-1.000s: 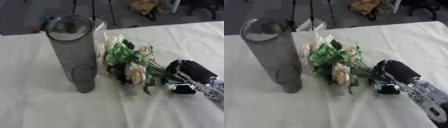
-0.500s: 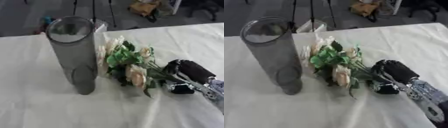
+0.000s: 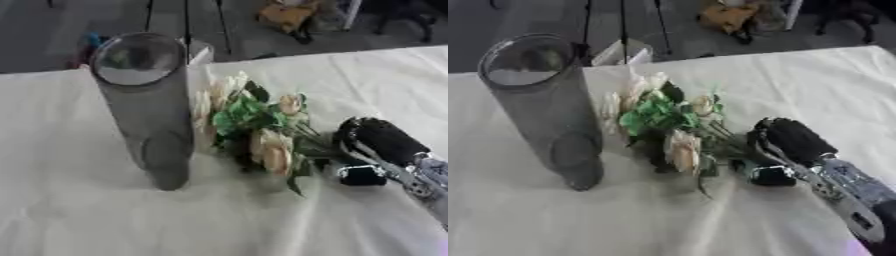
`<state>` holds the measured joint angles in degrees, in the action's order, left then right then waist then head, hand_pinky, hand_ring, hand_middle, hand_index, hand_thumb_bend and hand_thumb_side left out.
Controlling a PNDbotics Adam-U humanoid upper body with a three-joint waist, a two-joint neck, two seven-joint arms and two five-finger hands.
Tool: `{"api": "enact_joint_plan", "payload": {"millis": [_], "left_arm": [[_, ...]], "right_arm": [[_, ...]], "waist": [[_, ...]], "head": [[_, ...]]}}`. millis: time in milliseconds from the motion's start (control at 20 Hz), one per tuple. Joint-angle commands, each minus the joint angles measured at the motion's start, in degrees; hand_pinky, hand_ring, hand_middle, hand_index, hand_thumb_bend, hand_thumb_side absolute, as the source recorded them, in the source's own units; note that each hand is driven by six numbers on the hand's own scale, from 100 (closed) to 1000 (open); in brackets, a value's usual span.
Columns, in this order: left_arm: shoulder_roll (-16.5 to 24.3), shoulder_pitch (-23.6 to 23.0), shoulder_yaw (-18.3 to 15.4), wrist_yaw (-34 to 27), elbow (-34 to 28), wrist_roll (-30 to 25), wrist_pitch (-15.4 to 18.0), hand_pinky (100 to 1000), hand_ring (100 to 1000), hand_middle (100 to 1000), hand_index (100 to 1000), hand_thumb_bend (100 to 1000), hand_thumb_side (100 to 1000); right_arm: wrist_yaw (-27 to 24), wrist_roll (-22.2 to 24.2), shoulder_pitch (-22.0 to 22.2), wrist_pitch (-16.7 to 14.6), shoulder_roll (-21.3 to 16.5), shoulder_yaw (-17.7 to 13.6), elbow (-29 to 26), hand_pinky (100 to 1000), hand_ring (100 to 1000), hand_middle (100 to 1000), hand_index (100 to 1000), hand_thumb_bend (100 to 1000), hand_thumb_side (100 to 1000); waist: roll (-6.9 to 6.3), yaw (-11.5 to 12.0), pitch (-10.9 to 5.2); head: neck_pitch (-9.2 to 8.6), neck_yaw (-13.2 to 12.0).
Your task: Arrange flowers into the vase.
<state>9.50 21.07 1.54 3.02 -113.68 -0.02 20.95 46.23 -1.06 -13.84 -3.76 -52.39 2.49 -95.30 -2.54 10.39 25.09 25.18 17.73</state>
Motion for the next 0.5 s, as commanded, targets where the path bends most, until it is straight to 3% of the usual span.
{"api": "enact_joint_plan", "payload": {"millis": [50,250,500], "left_arm": [[0.54,0.34,0.26,0.04,-0.91,-0.18,0.03,570,586,793,914,100,1000],[0.54,0.39,0.29,0.05,-0.91,-0.29,-0.07,569,586,792,914,100,999],[0.58,0.28,0.30,0.12,-0.91,-0.42,-0.07,567,585,790,914,100,999]], "right_arm": [[-0.76,0.04,-0.02,-0.30,-2.13,-0.33,-0.84,100,233,103,231,183,629],[-0.93,0.94,0.49,-1.63,-2.46,-0.43,-1.97,100,179,100,167,100,634],[-2.91,1.61,0.73,-3.67,-2.46,-0.84,-1.33,100,100,100,129,100,651]], "waist": [[0.60,0.01,-0.17],[0.69,-0.05,-0.22],[0.68,0.19,-0.20]], "head": [[-0.42,-0.05],[-0.61,-0.03],[-0.91,-0.07]]}}
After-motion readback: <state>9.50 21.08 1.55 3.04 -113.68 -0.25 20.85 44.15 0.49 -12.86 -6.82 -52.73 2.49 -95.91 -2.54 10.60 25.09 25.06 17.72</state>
